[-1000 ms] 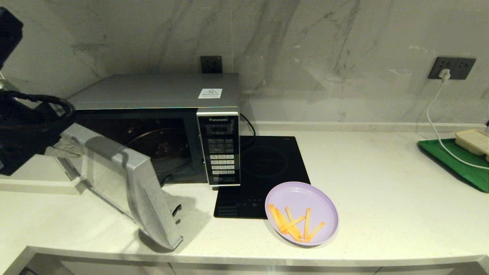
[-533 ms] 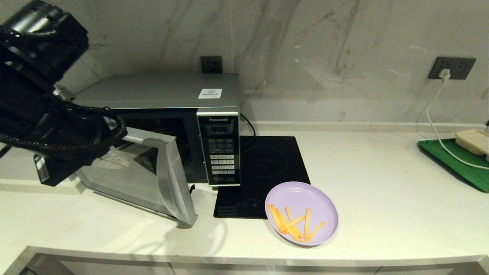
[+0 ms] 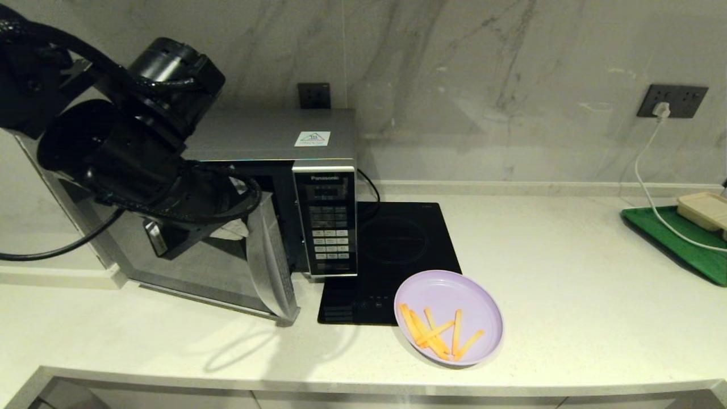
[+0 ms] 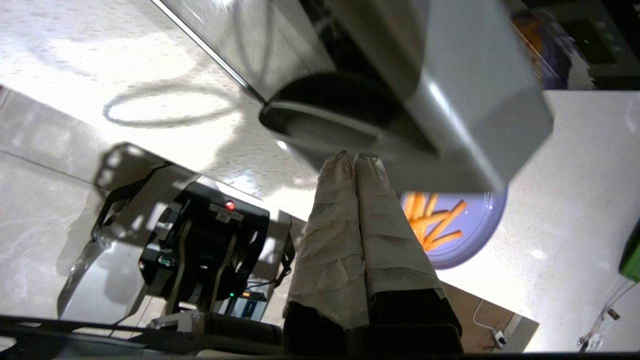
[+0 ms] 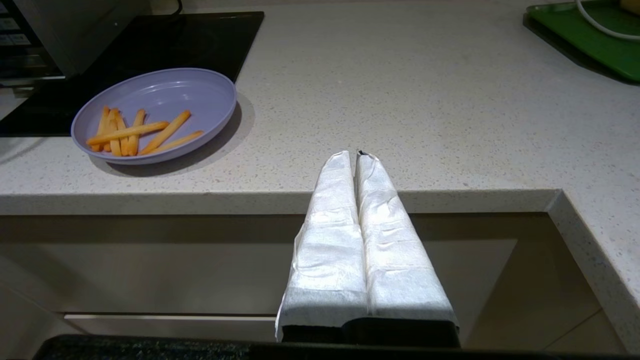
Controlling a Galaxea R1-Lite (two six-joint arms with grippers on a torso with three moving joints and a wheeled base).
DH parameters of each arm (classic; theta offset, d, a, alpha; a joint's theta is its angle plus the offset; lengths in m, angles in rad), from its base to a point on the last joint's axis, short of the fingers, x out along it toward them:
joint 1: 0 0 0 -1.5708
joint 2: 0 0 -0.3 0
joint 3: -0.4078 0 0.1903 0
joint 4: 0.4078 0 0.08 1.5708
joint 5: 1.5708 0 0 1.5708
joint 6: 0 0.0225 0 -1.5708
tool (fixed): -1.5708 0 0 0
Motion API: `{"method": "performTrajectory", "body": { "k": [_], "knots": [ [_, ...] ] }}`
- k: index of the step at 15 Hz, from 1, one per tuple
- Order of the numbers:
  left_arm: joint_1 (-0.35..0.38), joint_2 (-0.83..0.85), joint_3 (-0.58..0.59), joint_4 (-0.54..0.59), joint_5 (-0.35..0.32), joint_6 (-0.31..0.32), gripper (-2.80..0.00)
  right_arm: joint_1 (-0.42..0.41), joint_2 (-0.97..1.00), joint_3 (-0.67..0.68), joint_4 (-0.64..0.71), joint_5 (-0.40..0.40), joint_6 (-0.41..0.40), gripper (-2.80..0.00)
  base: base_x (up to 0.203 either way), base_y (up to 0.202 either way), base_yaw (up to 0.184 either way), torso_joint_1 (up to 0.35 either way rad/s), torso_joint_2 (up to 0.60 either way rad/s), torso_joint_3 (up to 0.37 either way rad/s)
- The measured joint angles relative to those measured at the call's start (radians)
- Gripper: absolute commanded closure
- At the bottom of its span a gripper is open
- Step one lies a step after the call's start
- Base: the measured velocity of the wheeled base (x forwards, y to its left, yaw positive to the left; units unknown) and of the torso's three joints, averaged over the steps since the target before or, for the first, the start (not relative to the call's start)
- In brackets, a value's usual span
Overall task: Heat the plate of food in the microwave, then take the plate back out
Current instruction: Close the microwave oven
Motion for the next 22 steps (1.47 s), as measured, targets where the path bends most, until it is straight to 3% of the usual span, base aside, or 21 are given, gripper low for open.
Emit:
{"method": "performTrajectory", "body": {
  "k": [8,15,22],
  "knots": [
    [-0.017,0.088,-0.005,-0.186,0.027,0.079,0.00,0.000,0.000,0.000,0.000,0.000,0.000,0.00,0.000,0.000,0.000,0.000,0.00,0.000],
    [0.051,0.164,-0.050,-0.227,0.039,0.114,0.00,0.000,0.000,0.000,0.000,0.000,0.000,0.00,0.000,0.000,0.000,0.000,0.00,0.000],
    [0.066,0.175,-0.055,-0.293,0.040,0.163,0.00,0.000,0.000,0.000,0.000,0.000,0.000,0.00,0.000,0.000,0.000,0.000,0.00,0.000]
  ]
}}
